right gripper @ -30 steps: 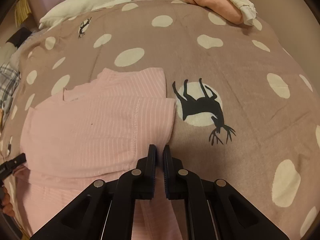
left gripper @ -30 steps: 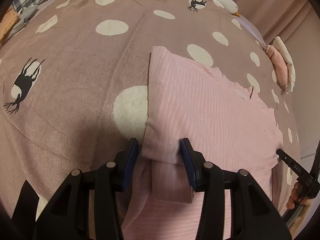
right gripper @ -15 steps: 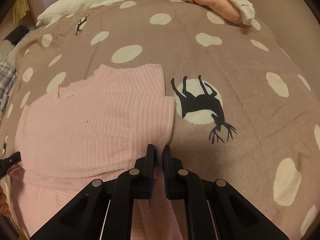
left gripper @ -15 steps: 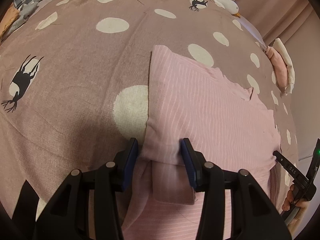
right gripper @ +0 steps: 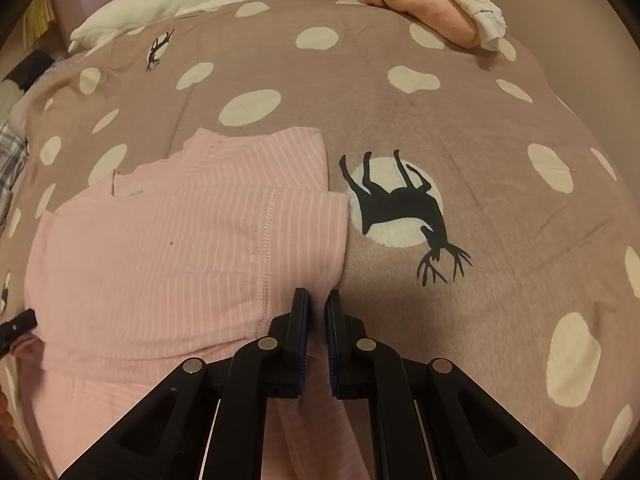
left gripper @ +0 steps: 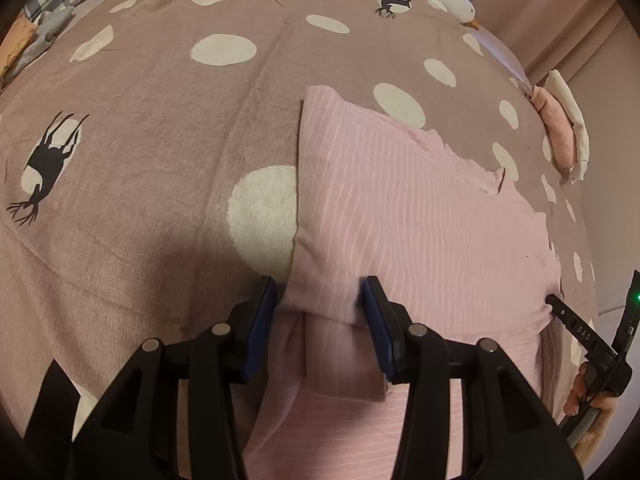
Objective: Fold small clothes
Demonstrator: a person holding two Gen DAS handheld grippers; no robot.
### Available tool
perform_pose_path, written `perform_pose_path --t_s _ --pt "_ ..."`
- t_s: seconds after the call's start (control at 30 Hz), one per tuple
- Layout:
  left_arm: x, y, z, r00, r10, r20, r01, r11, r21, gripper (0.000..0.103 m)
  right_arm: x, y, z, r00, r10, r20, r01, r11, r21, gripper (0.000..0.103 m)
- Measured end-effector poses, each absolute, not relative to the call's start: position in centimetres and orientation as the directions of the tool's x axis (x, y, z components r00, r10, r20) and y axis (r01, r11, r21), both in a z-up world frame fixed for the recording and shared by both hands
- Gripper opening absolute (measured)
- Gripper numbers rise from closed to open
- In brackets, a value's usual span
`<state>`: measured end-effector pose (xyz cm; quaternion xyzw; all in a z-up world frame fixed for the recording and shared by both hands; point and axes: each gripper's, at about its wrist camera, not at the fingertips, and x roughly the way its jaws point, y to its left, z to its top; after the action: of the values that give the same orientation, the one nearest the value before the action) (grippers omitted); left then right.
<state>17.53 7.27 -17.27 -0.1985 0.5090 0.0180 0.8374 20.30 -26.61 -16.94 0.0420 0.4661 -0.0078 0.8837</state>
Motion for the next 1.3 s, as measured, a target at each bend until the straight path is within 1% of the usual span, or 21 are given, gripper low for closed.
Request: perform_pose_path --t_s 0.2,0.27,0.33,0.37,0.4,0.43,0.47,0.5,0.57,0.6,0.63,0.67,0.7,0.73,0.8,0.9,1.0,1.1,1.3 --pt "16.9 7.4 -16.6 0.468 -0.179 -0.865 -0.222 0.924 -0.311 0.046 20.3 -26.5 -17.0 0.568 0.018 -0.823 0.055 0.997 0.06 0.006" --pt "16.4 7.4 -16.1 0.472 -0.171 -0.865 -0.217 0.928 -0.302 0.044 20.3 -26.5 -17.0 0.569 0.014 -0.822 0.059 0.997 0.058 0.006" --pt "15.8 7.1 -15.4 0.476 -0.149 -0.867 -0.209 0.938 -0.276 0.044 20.1 -26.5 -16.9 0.573 0.007 -0.82 0.064 0.997 0.053 0.006" --pt "15.4 7.1 -15.0 0.481 -0.139 -0.866 -0.205 0.942 -0.264 0.049 20.0 -26.5 -16.8 0.575 0.006 -0.818 0.062 0.997 0.051 0.006" --pt "14.9 7.0 -14.6 0.49 -0.13 -0.862 -0.2 0.946 -0.257 0.055 19.7 -26.4 -16.6 0.578 0.004 -0.816 0.058 0.997 0.047 0.006" --pt "14.5 6.9 -14.2 0.499 -0.129 -0.857 -0.187 0.949 -0.252 0.058 19.4 -26.4 -16.2 0.582 -0.001 -0.813 0.054 0.998 0.038 0.006" --pt "14.1 6.8 -13.8 0.506 -0.133 -0.852 -0.173 0.953 -0.251 0.065 18.8 -26.3 -15.7 0.59 -0.001 -0.808 0.045 0.999 0.031 0.006" --pt "13.5 6.8 -13.4 0.515 -0.136 -0.847 -0.161 0.954 -0.251 0.068 18.2 -26.2 -15.1 0.599 0.005 -0.8 0.032 0.999 0.03 0.007" --pt "12.4 6.7 -12.7 0.529 -0.144 -0.837 -0.142 0.956 -0.255 0.07 16.7 -26.3 -13.9 0.615 0.038 -0.788 0.003 0.999 0.05 0.008" --pt "11.8 6.6 -12.4 0.528 -0.152 -0.836 -0.127 0.959 -0.255 0.074 15.9 -26.4 -13.1 0.624 0.064 -0.779 -0.016 0.997 0.069 0.015" --pt "11.2 6.6 -12.2 0.528 -0.163 -0.833 -0.107 0.961 -0.256 0.076 14.8 -26.5 -12.3 0.638 0.093 -0.765 -0.037 0.995 0.09 0.031" --pt "10.7 6.5 -12.0 0.529 -0.172 -0.831 -0.092 0.962 -0.258 0.077 13.7 -26.6 -11.6 0.652 0.112 -0.749 -0.052 0.993 0.103 0.041" --pt "9.8 6.5 -11.7 0.531 -0.184 -0.827 -0.07 0.963 -0.259 0.077 12.5 -26.7 -10.9 0.67 0.128 -0.731 -0.068 0.991 0.111 0.058" --pt "9.2 6.5 -11.6 0.532 -0.19 -0.825 -0.055 0.965 -0.258 0.078 11.2 -26.7 -10.3 0.684 0.142 -0.715 -0.089 0.99 0.111 0.061" --pt "7.9 6.7 -11.5 0.533 -0.195 -0.823 -0.036 0.967 -0.252 0.08 8.8 -26.7 -9.8 0.684 0.156 -0.713 -0.128 0.987 0.094 0.061" --pt "6.4 7.0 -12.2 0.511 -0.222 -0.83 -0.023 0.962 -0.271 0.081 6.2 -27.0 -10.3 0.665 0.172 -0.727 -0.14 0.985 0.105 0.061" --pt "5.7 7.1 -13.2 0.468 -0.267 -0.842 -0.019 0.95 -0.312 0.08 4.6 -27.4 -11.9 0.618 0.174 -0.767 -0.122 0.985 0.125 0.061" --pt "5.1 6.7 -14.5 0.415 -0.309 -0.856 -0.016 0.938 -0.346 0.079 2.8 -27.5 -13.9 0.564 0.149 -0.812 -0.103 0.989 0.11 0.061" --pt "3.4 5.9 -16.0 0.361 -0.341 -0.868 0.002 0.931 -0.365 0.077 -0.2 -28.2 -15.9 0.494 0.135 -0.859 -0.057 0.991 0.123 0.061"
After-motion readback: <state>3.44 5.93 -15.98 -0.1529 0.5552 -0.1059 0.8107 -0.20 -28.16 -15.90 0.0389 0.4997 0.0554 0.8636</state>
